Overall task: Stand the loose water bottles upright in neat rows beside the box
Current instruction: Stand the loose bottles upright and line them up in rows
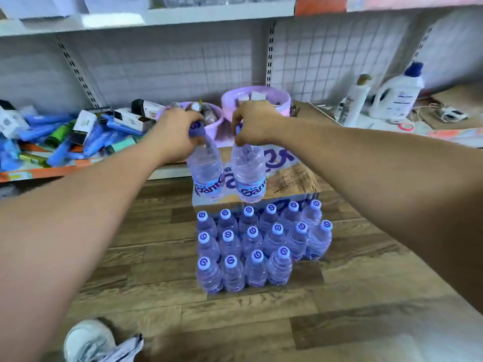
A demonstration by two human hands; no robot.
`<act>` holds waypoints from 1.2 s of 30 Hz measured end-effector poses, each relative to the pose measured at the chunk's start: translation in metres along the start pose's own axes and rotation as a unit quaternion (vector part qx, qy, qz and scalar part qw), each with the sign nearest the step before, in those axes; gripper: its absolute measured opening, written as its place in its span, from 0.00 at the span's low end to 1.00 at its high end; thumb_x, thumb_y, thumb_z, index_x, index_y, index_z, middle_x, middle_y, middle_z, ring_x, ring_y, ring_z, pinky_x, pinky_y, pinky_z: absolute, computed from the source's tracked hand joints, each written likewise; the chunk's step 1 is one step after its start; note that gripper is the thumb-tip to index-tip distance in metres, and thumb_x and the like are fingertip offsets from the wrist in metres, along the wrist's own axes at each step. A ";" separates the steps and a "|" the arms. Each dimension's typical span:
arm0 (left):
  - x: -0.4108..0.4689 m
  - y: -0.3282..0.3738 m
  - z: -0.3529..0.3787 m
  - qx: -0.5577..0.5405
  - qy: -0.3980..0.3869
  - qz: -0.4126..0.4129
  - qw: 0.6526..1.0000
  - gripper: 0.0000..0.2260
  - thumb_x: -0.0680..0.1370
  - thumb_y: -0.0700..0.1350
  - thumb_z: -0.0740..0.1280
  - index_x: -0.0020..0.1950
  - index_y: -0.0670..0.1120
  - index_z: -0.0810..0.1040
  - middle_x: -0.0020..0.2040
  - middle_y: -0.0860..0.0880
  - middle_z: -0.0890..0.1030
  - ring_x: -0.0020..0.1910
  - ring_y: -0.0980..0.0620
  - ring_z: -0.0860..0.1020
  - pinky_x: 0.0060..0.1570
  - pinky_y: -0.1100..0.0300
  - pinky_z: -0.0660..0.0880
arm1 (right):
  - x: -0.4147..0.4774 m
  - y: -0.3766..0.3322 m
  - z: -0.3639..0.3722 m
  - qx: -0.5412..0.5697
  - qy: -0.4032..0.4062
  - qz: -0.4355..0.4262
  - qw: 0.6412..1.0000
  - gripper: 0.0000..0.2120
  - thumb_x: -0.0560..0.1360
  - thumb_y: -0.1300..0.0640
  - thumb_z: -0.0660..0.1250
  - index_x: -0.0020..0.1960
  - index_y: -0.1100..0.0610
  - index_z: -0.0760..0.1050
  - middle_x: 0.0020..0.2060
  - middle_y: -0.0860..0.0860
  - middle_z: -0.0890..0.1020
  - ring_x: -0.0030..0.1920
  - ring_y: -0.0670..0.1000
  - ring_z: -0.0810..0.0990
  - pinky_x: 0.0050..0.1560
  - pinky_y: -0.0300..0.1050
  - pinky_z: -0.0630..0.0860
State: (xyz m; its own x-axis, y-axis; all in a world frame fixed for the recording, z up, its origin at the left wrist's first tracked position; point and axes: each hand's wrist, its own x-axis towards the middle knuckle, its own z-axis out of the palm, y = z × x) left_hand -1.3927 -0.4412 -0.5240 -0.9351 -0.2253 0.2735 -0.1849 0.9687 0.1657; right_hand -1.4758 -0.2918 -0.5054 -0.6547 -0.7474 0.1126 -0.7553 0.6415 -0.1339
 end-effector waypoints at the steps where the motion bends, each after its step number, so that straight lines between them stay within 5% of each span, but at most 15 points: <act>1: -0.002 0.015 0.004 -0.006 -0.006 0.007 1.000 0.14 0.73 0.43 0.69 0.58 0.41 0.78 0.55 0.36 0.79 0.55 0.36 0.76 0.52 0.51 0.72 | -0.012 0.009 -0.004 -0.006 -0.005 0.011 1.000 0.15 0.72 0.58 0.68 0.58 0.56 0.80 0.58 0.56 0.81 0.59 0.58 0.78 0.51 0.42 0.75; 5: -0.015 0.073 0.028 -0.051 -0.034 0.029 0.998 0.16 0.73 0.41 0.69 0.61 0.41 0.77 0.58 0.37 0.79 0.58 0.38 0.76 0.53 0.53 0.72 | -0.058 0.044 -0.011 -0.012 -0.024 0.047 0.999 0.14 0.72 0.57 0.68 0.57 0.57 0.80 0.58 0.56 0.80 0.58 0.58 0.78 0.55 0.45 0.75; 10: -0.034 0.129 0.070 -0.093 -0.073 0.068 0.991 0.11 0.72 0.38 0.67 0.52 0.36 0.79 0.50 0.36 0.81 0.47 0.41 0.77 0.42 0.56 0.66 | -0.100 0.085 0.003 -0.005 -0.062 0.078 0.995 0.14 0.70 0.56 0.71 0.55 0.56 0.81 0.56 0.55 0.81 0.57 0.57 0.78 0.50 0.42 0.73; 14: -0.041 0.162 0.100 -0.106 -0.106 0.079 0.986 0.14 0.73 0.42 0.68 0.58 0.42 0.78 0.55 0.39 0.80 0.56 0.40 0.76 0.51 0.55 0.72 | -0.128 0.117 0.018 -0.009 -0.094 0.107 0.990 0.15 0.70 0.54 0.71 0.55 0.56 0.81 0.55 0.57 0.81 0.56 0.57 0.79 0.51 0.43 0.74; 17: -0.045 0.182 0.121 -0.113 -0.124 0.088 0.982 0.14 0.72 0.42 0.68 0.58 0.43 0.78 0.55 0.40 0.79 0.56 0.42 0.76 0.50 0.57 0.71 | -0.144 0.139 0.034 0.012 -0.102 0.129 0.986 0.12 0.69 0.56 0.72 0.52 0.56 0.82 0.53 0.56 0.83 0.51 0.56 0.80 0.42 0.41 0.72; 26: -0.070 0.208 0.207 -0.084 -0.238 0.063 0.966 0.18 0.74 0.44 0.68 0.63 0.43 0.73 0.59 0.40 0.73 0.59 0.41 0.73 0.55 0.55 0.70 | -0.173 0.190 0.124 0.055 -0.139 0.146 0.978 0.14 0.69 0.59 0.70 0.55 0.55 0.80 0.56 0.54 0.81 0.57 0.57 0.79 0.46 0.41 0.70; 36: -0.093 0.207 0.298 -0.054 -0.267 0.020 0.962 0.10 0.73 0.37 0.62 0.53 0.41 0.70 0.51 0.41 0.70 0.50 0.37 0.76 0.50 0.44 0.75 | -0.185 0.215 0.227 0.122 -0.137 0.154 0.971 0.14 0.69 0.63 0.68 0.54 0.55 0.81 0.55 0.60 0.79 0.59 0.57 0.75 0.51 0.41 0.70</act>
State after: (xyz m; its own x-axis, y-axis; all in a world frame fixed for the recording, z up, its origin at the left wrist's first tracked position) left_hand -1.4341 -0.1886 -0.7977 -0.9682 -0.0745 -0.2389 -0.1402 0.9523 0.2711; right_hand -1.5106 -0.0552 -0.7784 -0.7909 -0.5662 -0.2319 -0.4738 0.8066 -0.3535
